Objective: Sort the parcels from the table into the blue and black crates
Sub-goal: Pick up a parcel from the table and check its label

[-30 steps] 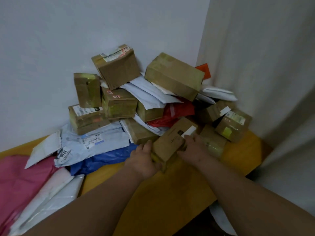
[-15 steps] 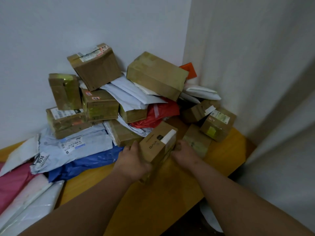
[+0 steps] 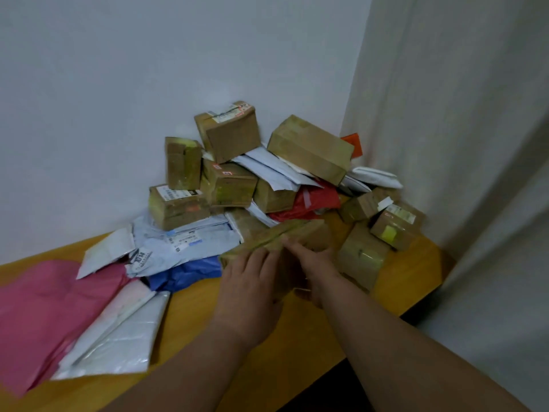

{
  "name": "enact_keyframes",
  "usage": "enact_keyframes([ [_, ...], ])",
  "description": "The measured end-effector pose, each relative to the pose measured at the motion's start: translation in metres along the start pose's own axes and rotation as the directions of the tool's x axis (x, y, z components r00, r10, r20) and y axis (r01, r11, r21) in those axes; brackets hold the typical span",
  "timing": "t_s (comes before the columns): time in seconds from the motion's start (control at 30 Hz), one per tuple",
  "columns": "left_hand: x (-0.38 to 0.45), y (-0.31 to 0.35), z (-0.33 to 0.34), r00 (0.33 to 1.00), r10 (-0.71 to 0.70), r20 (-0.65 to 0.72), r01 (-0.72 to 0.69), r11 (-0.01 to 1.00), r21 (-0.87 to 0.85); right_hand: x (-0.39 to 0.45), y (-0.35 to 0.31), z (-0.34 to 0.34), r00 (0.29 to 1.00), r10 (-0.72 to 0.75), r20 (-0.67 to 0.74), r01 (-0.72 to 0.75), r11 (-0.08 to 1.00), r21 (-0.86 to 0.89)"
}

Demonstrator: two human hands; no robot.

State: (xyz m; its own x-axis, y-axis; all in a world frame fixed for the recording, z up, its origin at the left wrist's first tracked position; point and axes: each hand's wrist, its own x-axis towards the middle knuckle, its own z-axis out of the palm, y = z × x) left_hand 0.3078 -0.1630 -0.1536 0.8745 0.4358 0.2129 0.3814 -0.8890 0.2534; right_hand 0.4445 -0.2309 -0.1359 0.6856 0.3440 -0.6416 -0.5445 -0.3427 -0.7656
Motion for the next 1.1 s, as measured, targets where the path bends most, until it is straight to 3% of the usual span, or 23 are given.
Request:
enact_keyframes([
  [0.13,-0.046,-0.016,-0.017,0.994,0.055,-0.098,-0.066,0.992,-0.109,-0.033,0.018,0.026,1.000,-0.016,0.006,0.015,0.987,0.160],
  [0.3,-0.103,-0.039,-0.046,0.977,-0.173,-0.127,0.129,0.946,-0.297,-0.071,0.047,0.046,0.983,-0.180,0.040,0.166,0.958,0.232],
  [0.5,-0.137,-0.051,-0.064,0.961,-0.269,0.063,0.277,0.944,-0.180,-0.117,0.063,0.087,0.924,-0.376,0.075,0.377,0.926,0.005],
  [0.67,-0.147,-0.061,-0.070,0.922,-0.384,-0.036,0.367,0.902,-0.229,-0.156,0.064,0.120,0.845,-0.527,0.094,0.535,0.822,-0.194],
  [0.77,-0.149,-0.066,-0.081,0.882,-0.462,-0.097,0.410,0.851,-0.327,-0.166,0.061,0.130,0.805,-0.562,0.191,0.590,0.794,-0.149],
  [0.87,-0.149,-0.070,-0.090,0.820,-0.564,-0.101,0.448,0.741,-0.500,-0.175,0.054,0.134,0.775,-0.527,0.349,0.586,0.807,-0.081],
  [0.97,-0.146,-0.069,-0.094,0.727,-0.684,-0.062,0.420,0.513,-0.749,-0.176,0.051,0.131,0.725,-0.497,0.476,0.604,0.791,-0.094],
  [1.1,-0.146,-0.057,-0.096,0.649,-0.751,0.121,0.391,0.193,-0.900,-0.172,0.047,0.117,0.682,-0.422,0.598,0.593,0.797,-0.113],
])
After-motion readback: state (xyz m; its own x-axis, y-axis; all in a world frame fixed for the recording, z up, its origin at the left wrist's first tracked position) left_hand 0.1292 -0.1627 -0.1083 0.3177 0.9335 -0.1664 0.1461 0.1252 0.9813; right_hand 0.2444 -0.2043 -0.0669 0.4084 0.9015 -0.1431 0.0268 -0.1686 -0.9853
